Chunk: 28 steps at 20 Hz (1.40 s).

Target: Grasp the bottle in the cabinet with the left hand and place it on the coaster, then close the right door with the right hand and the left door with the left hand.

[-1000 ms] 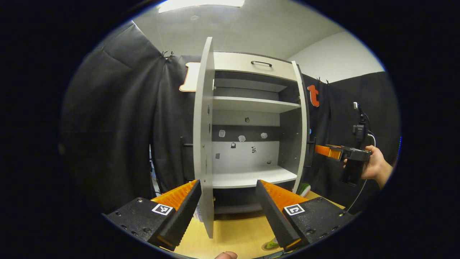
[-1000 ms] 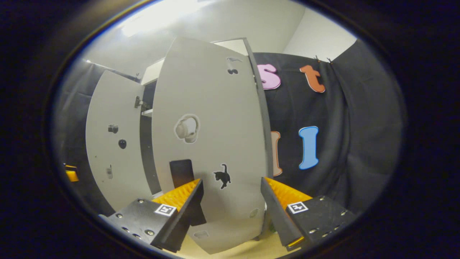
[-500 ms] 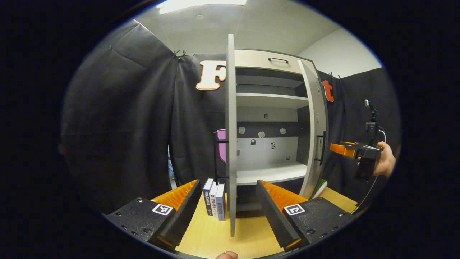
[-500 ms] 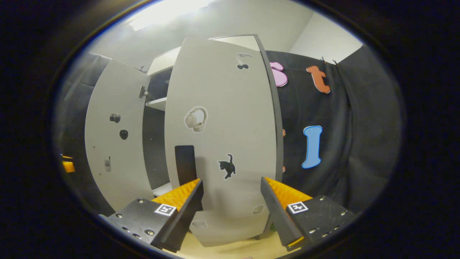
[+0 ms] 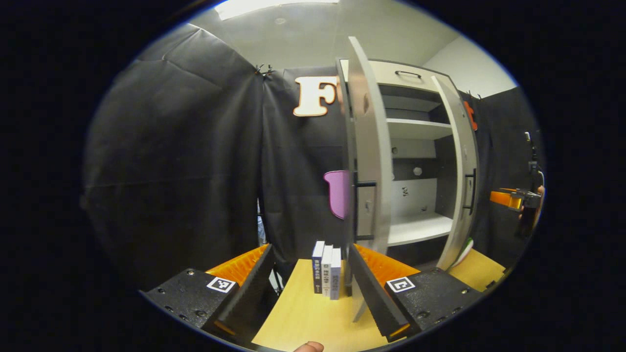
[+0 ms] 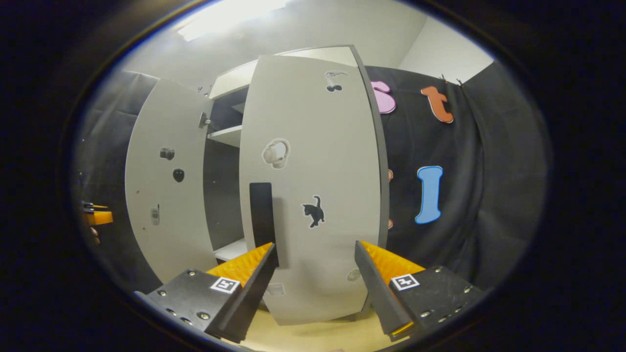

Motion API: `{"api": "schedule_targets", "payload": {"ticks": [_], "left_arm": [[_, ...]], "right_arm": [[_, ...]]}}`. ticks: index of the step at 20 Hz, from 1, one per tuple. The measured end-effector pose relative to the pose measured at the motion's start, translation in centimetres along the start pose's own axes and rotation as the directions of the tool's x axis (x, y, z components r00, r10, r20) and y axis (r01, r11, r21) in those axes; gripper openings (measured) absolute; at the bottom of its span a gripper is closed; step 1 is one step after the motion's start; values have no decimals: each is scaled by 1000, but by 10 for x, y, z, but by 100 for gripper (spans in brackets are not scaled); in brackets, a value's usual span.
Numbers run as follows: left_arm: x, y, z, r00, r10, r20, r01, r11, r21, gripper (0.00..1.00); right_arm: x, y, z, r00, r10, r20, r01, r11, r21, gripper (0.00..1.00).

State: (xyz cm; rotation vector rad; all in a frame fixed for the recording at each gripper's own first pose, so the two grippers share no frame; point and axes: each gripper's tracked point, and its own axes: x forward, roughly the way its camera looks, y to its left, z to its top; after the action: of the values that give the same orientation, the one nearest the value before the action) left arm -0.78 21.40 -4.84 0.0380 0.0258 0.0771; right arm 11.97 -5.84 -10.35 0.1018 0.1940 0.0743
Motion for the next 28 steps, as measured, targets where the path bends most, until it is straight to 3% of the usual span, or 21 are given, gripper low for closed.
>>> {"api": "schedule_targets", "payload": {"ticks": [6, 10, 16, 19, 20, 21, 25, 28], "left_arm": [[35, 32, -14, 1000, 2, -28, -3, 999, -34, 93], [53, 27, -21, 999, -21, -48, 18, 997, -76, 97], [76, 4, 7, 998, -66, -11, 65, 996, -52, 94], [84, -29, 25, 993, -118, 18, 119, 992, -49, 96], [86, -27, 26, 996, -85, 20, 86, 995, -43, 96], [88, -30, 28, 996, -87, 26, 88, 995, -49, 89], [80, -52, 20, 988, -149, -31, 141, 974, -174, 89], [80, -54, 23, 991, -129, -29, 123, 978, -167, 95]], "right_arm": [[-23, 0, -17, 1000, 1, -17, -2, 1000, -30, 94], [-35, 3, -21, 1000, 8, -21, -9, 999, -50, 97], [-50, 15, -6, 1000, 22, 4, -22, 1000, -2, 94], [-59, 17, 8, 999, 12, 33, -13, 1000, 28, 97], [-64, 18, 12, 999, 10, 43, -11, 999, 38, 97], [-68, 19, 14, 999, 7, 46, -10, 998, 58, 97], [-80, 26, 28, 998, 18, 61, -24, 993, 113, 94], [-83, 27, 27, 998, 17, 60, -22, 996, 85, 96]]}}
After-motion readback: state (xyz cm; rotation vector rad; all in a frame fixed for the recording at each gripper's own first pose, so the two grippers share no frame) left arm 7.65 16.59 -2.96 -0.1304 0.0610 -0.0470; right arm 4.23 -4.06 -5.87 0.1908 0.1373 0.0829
